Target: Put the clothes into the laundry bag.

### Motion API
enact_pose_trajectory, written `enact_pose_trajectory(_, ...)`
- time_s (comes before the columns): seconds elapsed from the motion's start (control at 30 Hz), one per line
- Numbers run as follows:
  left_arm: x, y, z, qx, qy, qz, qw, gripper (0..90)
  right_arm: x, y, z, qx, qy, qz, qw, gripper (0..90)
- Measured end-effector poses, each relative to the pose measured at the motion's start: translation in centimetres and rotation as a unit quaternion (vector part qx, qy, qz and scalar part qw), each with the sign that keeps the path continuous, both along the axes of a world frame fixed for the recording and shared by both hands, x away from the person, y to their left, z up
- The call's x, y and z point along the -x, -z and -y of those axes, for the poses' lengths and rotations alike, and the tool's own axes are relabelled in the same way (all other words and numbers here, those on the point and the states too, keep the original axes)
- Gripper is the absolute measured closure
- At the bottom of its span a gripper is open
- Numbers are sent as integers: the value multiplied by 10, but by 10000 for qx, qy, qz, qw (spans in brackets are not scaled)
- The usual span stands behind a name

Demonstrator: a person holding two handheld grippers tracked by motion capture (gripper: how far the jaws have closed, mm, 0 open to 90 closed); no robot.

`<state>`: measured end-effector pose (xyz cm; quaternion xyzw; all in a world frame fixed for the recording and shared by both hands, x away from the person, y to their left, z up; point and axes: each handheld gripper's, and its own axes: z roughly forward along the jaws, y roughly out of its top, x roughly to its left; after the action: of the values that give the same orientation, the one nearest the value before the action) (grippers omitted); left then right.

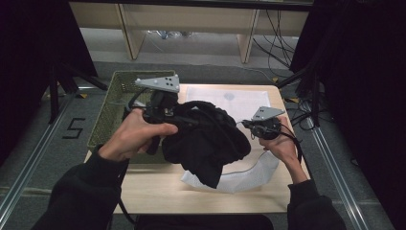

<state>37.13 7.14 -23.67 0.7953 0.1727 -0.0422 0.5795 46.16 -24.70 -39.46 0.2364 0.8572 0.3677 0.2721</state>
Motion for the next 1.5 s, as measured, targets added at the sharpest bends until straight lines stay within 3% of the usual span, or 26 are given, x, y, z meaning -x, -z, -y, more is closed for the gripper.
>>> enact_pose_trajectory(0.37, -24, 53, 40, -177, 224, -497, 9984, 706, 1, -1, 1, -26, 8, 9, 10000, 900)
enact_pose_trajectory(0.43, -26, 57, 43, -207, 185, -539, 9982, 706, 2, -1, 1, -42, 28, -16, 10000, 900)
enact_pose_trajectory(0.47, -32, 68, 48, -359, 104, -510, 9980, 705, 2, -2, 2, -59, 49, 13, 10000, 900)
enact_pose_trajectory(0.5, -39, 81, 52, -406, 18, -620, 9972, 704, 2, -2, 3, -52, 34, -2, 10000, 900)
enact_pose_trajectory(0.57, -47, 95, 56, -536, -116, -625, 9965, 703, 2, -2, 3, -77, 45, 1, 10000, 900)
enact_pose_trajectory(0.67, -57, 114, 61, -727, -287, -698, 9945, 701, 3, -2, 4, -77, 45, 4, 10000, 900)
enact_pose_trajectory(0.7, -60, 125, 65, -926, -376, -732, 9923, 700, 3, -2, 4, -61, 45, -23, 10000, 900)
enact_pose_trajectory(0.77, -66, 143, 72, -1094, -439, -825, 9896, 697, 3, -2, 4, -58, 24, -31, 10000, 900)
enact_pose_trajectory(0.9, -70, 172, 85, -1154, -420, -1118, 9861, 693, 2, -2, 5, -43, 4, -51, 10000, 900)
enact_pose_trajectory(0.97, -71, 182, 92, -1171, -438, -1145, 9855, 689, 3, -3, 5, -50, 5, -56, 10000, 900)
enact_pose_trajectory(1.07, -74, 193, 100, -1287, -542, -1127, 9838, 687, 4, -3, 5, -59, 5, -39, 10000, 900)
enact_pose_trajectory(1.17, -77, 196, 105, -1552, -722, -875, 9814, 687, 6, -3, 5, -65, 2, -42, 10000, 900)
enact_pose_trajectory(1.33, -85, 193, 100, -1783, -1284, -685, 9732, 692, 10, -6, 6, -53, -91, -5, 9999, 900)
enact_pose_trajectory(1.37, -86, 189, 94, -2002, -1273, -498, 9702, 693, 11, -6, 5, -52, -97, 4, 9999, 900)
enact_pose_trajectory(1.5, -87, 179, 86, -1985, -1765, -202, 9639, 693, 15, -9, 4, -45, -123, -15, 9999, 900)
